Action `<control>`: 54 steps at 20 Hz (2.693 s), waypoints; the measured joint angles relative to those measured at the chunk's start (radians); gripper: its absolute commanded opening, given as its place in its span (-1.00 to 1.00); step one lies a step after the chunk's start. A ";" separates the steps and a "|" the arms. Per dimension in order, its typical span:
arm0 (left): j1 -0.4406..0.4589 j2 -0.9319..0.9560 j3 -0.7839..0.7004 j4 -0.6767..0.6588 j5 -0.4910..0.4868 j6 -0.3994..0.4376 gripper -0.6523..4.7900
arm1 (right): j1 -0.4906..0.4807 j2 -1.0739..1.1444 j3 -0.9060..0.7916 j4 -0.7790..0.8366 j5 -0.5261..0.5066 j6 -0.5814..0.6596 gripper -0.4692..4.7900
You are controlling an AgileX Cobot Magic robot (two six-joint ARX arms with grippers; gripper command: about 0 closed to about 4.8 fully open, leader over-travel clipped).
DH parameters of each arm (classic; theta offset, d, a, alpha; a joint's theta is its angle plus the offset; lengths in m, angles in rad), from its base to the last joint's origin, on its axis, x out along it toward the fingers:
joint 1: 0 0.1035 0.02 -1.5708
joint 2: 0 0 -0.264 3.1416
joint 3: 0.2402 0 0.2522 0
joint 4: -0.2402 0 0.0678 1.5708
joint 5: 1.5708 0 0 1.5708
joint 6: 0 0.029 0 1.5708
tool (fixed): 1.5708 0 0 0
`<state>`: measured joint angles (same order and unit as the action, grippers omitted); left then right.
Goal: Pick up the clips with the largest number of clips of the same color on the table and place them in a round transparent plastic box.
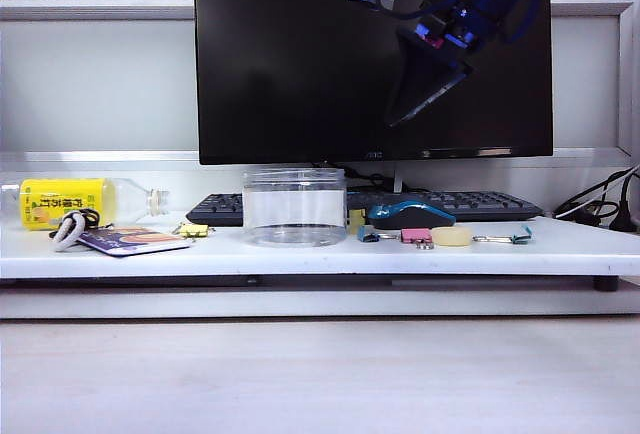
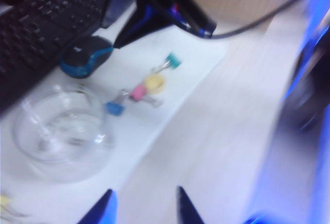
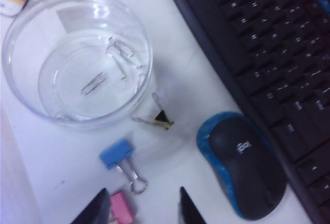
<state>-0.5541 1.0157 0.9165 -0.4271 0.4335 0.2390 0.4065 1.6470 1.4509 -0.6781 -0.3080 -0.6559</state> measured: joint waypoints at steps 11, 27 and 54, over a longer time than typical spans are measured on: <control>-0.089 0.248 0.220 -0.109 -0.242 0.155 -0.17 | 0.000 0.109 0.000 0.055 -0.047 0.000 -0.17; -0.089 0.294 0.220 -0.055 -0.055 0.194 -0.17 | 0.006 0.215 0.000 0.246 -0.069 -0.005 -0.01; -0.089 0.295 0.220 -0.034 -0.055 0.194 -0.17 | 0.006 0.323 0.000 0.314 -0.026 0.031 -0.31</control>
<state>-0.6434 1.3106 1.1370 -0.4610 0.3782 0.4328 0.4122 1.9701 1.4509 -0.3645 -0.3336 -0.6247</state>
